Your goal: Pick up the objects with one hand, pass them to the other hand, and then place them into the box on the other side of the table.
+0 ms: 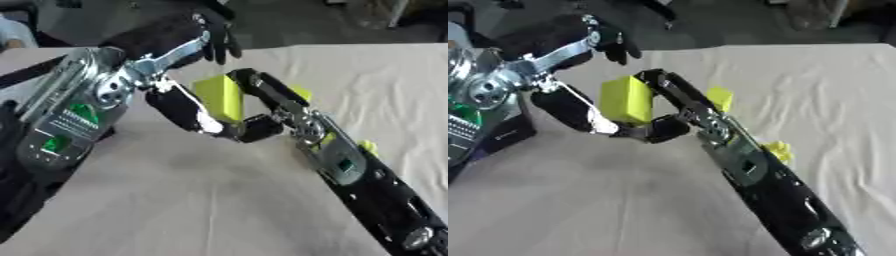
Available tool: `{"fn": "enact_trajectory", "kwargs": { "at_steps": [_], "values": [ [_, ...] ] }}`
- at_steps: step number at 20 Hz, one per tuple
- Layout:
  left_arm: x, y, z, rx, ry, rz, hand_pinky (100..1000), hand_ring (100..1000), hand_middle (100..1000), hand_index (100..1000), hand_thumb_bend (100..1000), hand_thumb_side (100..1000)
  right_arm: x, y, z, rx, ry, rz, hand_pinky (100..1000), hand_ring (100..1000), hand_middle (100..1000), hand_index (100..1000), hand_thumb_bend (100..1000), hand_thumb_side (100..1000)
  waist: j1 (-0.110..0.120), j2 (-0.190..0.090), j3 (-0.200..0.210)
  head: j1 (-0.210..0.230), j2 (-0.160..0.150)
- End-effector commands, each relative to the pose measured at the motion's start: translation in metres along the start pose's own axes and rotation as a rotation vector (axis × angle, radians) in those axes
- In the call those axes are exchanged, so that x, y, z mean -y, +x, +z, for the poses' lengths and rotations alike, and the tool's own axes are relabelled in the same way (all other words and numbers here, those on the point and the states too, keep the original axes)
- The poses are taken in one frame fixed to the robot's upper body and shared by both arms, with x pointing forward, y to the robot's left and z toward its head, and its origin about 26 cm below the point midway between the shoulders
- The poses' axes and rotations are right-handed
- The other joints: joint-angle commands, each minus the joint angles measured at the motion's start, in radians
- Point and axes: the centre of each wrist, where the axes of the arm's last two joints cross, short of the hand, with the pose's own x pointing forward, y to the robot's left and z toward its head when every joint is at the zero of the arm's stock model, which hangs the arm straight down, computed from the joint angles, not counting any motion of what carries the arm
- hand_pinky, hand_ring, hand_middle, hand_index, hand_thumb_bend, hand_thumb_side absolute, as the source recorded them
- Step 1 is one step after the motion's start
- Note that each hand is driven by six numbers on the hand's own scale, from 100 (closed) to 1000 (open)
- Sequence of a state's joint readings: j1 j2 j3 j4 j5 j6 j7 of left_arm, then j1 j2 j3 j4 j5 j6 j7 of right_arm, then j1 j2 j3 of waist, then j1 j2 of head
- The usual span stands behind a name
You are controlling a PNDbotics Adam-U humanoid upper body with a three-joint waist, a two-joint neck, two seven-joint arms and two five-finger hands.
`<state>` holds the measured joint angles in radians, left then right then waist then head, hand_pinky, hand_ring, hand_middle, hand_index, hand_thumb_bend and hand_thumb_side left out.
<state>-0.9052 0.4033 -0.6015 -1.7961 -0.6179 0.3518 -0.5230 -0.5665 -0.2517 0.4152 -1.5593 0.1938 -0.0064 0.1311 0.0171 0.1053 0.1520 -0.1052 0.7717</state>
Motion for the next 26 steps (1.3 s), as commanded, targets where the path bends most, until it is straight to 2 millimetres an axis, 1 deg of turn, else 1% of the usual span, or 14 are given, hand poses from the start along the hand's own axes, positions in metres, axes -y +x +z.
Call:
{"fn": "enact_trajectory", "kwargs": {
  "at_steps": [1, 6, 10, 14, 18, 21, 23, 26],
  "values": [
    [-0.001, -0.005, -0.004, -0.025, -0.019, -0.018, 783, 710, 650, 805, 721, 289, 0.008, 0.007, -0.002, 0.019, -0.007, 0.012, 701, 561, 572, 586, 374, 100, 0.012, -0.018, -0.001, 0.0, -0.002],
    [0.008, -0.014, -0.014, -0.055, -0.05, -0.025, 791, 730, 686, 812, 714, 290, 0.008, 0.009, -0.002, 0.025, -0.003, 0.009, 699, 560, 571, 586, 371, 100, 0.011, -0.017, -0.002, 0.002, -0.002],
    [0.011, -0.016, -0.018, -0.056, -0.048, -0.04, 796, 742, 705, 819, 716, 293, 0.009, 0.01, -0.002, 0.033, -0.001, 0.013, 700, 560, 572, 586, 370, 100, 0.012, -0.017, -0.002, 0.003, -0.002],
    [0.014, -0.017, -0.022, -0.055, -0.059, -0.045, 794, 741, 704, 818, 712, 297, 0.009, 0.014, -0.002, 0.049, 0.007, 0.022, 703, 561, 572, 586, 369, 100, 0.012, -0.018, -0.003, 0.005, -0.002],
    [0.015, -0.017, -0.024, -0.062, -0.046, -0.036, 782, 722, 673, 802, 695, 293, 0.009, 0.015, -0.002, 0.054, 0.009, 0.03, 705, 561, 572, 586, 370, 100, 0.012, -0.017, -0.004, 0.004, -0.002],
    [0.017, -0.018, -0.026, -0.068, -0.028, -0.022, 771, 693, 619, 767, 660, 304, 0.008, 0.015, -0.002, 0.054, 0.011, 0.032, 706, 561, 573, 586, 370, 100, 0.012, -0.015, -0.004, 0.005, -0.002],
    [0.018, -0.018, -0.026, -0.071, -0.017, -0.015, 768, 684, 606, 750, 641, 305, 0.008, 0.014, -0.002, 0.053, 0.013, 0.034, 706, 561, 573, 586, 370, 100, 0.012, -0.015, -0.004, 0.004, -0.002],
    [0.019, -0.018, -0.026, -0.072, -0.009, -0.01, 757, 660, 580, 720, 596, 275, 0.008, 0.014, -0.001, 0.05, 0.014, 0.035, 705, 560, 573, 585, 371, 100, 0.012, -0.015, -0.004, 0.005, -0.002]
  ]
}}
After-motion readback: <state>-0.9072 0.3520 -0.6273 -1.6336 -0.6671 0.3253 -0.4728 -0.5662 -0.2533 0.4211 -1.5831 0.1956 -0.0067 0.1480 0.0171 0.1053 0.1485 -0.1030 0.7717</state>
